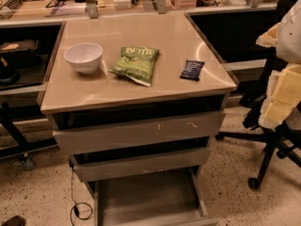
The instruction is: Place rxbar blueberry into bottom drawer
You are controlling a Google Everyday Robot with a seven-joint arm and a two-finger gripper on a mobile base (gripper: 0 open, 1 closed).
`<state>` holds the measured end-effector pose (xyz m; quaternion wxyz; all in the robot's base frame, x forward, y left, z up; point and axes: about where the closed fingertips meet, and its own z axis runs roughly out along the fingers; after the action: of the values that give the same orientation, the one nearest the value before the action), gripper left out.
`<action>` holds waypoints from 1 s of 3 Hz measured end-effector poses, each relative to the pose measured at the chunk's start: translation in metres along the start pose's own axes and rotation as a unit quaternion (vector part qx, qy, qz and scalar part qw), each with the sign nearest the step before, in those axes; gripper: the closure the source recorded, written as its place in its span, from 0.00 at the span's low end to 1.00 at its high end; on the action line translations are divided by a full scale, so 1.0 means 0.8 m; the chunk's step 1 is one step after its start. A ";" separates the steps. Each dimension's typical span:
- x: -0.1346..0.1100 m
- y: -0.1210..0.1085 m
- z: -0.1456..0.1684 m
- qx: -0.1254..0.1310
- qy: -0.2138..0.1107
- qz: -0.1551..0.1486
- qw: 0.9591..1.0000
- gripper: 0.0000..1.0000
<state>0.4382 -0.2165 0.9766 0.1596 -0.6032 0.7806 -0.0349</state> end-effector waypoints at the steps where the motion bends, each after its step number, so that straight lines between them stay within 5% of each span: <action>1: 0.000 0.000 0.000 0.000 0.000 0.000 1.000 0.00; 2: -0.007 -0.030 0.011 0.006 0.007 0.008 1.000 0.00; 3: -0.016 -0.102 0.051 0.004 0.042 0.027 0.999 0.00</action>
Offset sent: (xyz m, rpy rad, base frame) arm 0.0610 -0.0019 -0.0060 -0.0301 0.0113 -0.0499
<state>0.5292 -0.2207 0.9605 0.1304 -0.5790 0.8027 -0.0589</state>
